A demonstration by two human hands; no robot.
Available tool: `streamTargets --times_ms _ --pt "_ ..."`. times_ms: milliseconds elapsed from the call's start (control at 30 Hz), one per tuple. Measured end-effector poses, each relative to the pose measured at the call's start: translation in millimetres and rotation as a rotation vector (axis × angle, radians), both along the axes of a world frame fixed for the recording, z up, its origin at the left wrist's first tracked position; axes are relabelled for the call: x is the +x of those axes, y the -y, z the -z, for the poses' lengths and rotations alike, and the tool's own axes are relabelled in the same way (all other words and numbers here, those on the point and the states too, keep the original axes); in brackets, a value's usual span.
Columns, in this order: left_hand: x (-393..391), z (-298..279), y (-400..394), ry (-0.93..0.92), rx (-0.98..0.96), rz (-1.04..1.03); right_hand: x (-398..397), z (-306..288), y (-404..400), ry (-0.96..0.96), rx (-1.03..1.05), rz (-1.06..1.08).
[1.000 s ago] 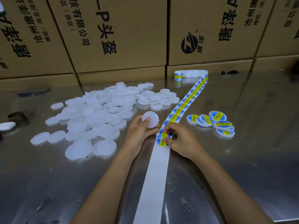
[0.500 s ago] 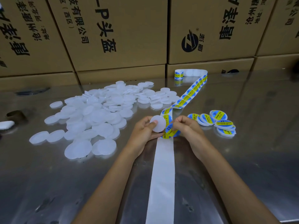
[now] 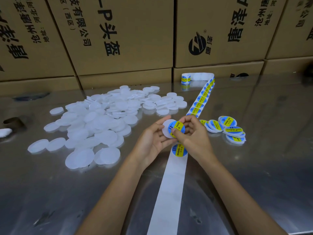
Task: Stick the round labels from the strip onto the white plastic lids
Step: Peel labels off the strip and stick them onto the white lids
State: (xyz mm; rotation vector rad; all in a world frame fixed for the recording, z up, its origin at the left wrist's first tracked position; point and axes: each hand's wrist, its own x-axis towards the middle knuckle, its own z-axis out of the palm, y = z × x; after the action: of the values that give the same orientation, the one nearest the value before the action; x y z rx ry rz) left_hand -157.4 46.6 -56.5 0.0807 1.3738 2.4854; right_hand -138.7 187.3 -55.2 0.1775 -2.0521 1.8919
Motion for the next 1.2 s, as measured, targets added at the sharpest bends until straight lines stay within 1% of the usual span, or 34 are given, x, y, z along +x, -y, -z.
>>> streamTargets --times_ms 200,333,467,533,633,733,833,1000,1100,1200 --pt "1.8 -0.5 -3.5 -0.021 -0.069 0.016 -2.0 3.9 0.3 -0.078 0.087 0.031" --pt "2.5 -1.5 -4.4 -0.029 -0.081 0.027 -5.0 9.0 0.6 -0.101 0.115 0.031" --pt "4.0 -1.4 -6.0 -0.032 -0.082 0.034 -7.5 13.2 -1.1 -0.11 0.171 0.082" --pt "4.4 -1.9 -5.7 -0.032 -0.082 0.025 -7.6 15.2 -0.7 -0.124 0.242 0.123" --pt "4.3 -3.7 -3.2 -0.014 -0.042 0.005 -8.6 17.5 -2.4 -0.158 0.31 0.189" --pt "4.6 -5.1 -2.2 0.03 0.052 0.001 -9.3 17.7 -8.3 -0.088 0.339 0.21" --pt "5.4 -6.0 -4.7 0.054 0.121 0.014 -8.6 21.2 -8.9 -0.067 0.454 0.227" --pt "7.5 -5.9 -6.8 0.023 0.043 0.04 -9.5 25.0 -12.1 -0.074 0.645 0.319" --pt "7.6 -4.4 -7.5 0.02 -0.001 0.057 -12.1 27.1 -16.7 -0.115 0.643 0.348" --pt "8.2 -3.5 -7.5 -0.033 -0.074 0.055 -15.2 29.9 -20.4 -0.133 0.632 0.32"
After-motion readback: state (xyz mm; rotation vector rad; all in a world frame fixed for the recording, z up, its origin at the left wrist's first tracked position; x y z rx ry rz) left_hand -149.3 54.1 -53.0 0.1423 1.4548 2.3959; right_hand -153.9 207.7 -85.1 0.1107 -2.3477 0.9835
